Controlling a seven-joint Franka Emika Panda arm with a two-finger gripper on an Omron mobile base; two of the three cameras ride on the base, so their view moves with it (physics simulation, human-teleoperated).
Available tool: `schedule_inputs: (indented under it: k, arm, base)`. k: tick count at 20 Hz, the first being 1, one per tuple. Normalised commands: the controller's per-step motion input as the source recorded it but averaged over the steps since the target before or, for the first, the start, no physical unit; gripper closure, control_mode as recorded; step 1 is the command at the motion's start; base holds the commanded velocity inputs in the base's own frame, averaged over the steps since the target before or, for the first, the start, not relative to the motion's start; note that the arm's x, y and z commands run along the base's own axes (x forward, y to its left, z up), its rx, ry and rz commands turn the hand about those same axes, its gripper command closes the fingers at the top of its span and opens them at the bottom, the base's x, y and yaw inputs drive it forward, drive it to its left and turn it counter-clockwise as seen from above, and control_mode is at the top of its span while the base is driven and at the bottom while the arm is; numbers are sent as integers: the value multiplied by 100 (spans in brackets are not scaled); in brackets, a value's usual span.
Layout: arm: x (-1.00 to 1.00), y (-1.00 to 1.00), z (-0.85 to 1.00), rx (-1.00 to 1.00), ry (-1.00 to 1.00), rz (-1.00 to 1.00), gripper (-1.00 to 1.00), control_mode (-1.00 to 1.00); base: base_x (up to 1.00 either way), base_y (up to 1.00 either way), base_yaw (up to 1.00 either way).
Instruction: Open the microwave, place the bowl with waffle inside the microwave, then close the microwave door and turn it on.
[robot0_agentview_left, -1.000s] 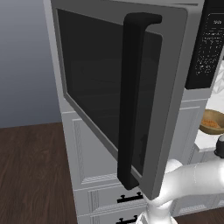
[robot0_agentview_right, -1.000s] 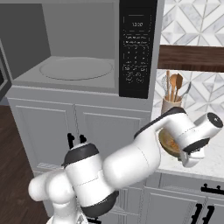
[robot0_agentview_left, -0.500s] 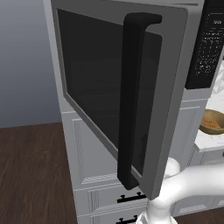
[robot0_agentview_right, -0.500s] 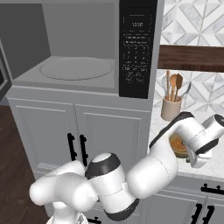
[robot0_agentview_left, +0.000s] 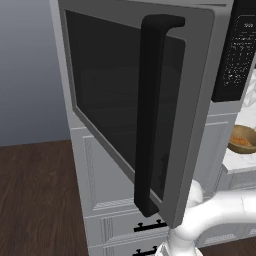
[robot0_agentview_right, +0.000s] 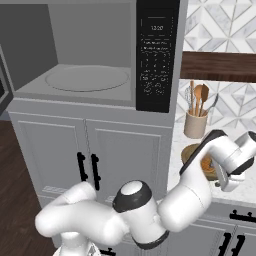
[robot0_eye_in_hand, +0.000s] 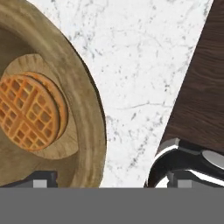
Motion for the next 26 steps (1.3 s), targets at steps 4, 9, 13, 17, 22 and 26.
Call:
schedule_inputs:
  k: [4, 9, 13, 17, 22, 26]
  arm:
    - [25, 0, -22, 0, 0, 0, -100, -100]
    - [26, -2, -31, 0, 1, 0, -100, -100]
    - [28, -2, -37, 0, 2, 0, -100, -100]
    - [8, -1, -6, 0, 1, 0, 100, -100]
    - [-2, 0, 0, 0, 0, 0, 100, -100]
    - [-34, 0, 0, 0, 0, 0, 100, -100]
  base:
    - [0, 0, 0]
    - [0, 0, 0]
    - [0, 0, 0]
    - [0, 0, 0]
    - [0, 0, 0]
    - [0, 0, 0]
